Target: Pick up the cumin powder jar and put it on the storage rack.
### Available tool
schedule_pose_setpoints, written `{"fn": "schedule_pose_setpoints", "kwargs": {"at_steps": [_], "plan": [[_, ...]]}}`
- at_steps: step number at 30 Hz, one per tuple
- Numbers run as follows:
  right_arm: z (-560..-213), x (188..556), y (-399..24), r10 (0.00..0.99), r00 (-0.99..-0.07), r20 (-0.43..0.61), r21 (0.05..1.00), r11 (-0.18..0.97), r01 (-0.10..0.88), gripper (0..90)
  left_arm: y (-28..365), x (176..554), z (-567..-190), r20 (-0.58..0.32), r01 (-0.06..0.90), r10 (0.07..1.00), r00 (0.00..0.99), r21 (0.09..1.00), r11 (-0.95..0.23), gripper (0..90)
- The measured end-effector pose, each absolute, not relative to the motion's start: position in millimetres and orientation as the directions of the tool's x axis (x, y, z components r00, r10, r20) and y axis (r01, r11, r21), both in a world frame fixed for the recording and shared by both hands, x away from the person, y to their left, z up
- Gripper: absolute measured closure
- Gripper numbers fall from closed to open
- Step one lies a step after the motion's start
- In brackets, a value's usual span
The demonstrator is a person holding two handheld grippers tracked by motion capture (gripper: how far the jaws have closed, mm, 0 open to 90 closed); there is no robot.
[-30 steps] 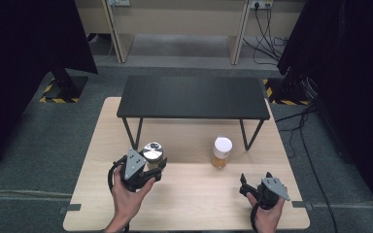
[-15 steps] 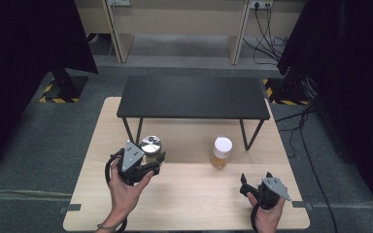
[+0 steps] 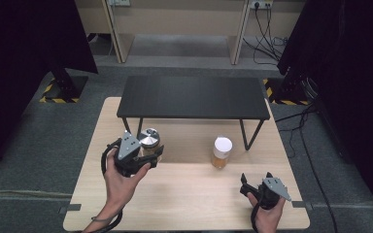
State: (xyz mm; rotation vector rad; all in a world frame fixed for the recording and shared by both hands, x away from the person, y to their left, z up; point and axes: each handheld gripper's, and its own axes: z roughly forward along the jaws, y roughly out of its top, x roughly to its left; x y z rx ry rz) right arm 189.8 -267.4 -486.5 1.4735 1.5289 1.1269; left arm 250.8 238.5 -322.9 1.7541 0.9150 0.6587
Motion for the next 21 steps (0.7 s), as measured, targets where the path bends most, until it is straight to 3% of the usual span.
{"fn": "schedule_pose_setpoints", "kwargs": {"at_steps": [21], "plan": [[-485.7, 190.3, -268.1, 0.993, -0.083, 0.082, 0.928, -0.046, 0.369, 3.7, 247.6, 263.8, -285.4, 0.003, 0.277, 0.818, 0.576, 0.940, -0.199, 29.8]]}}
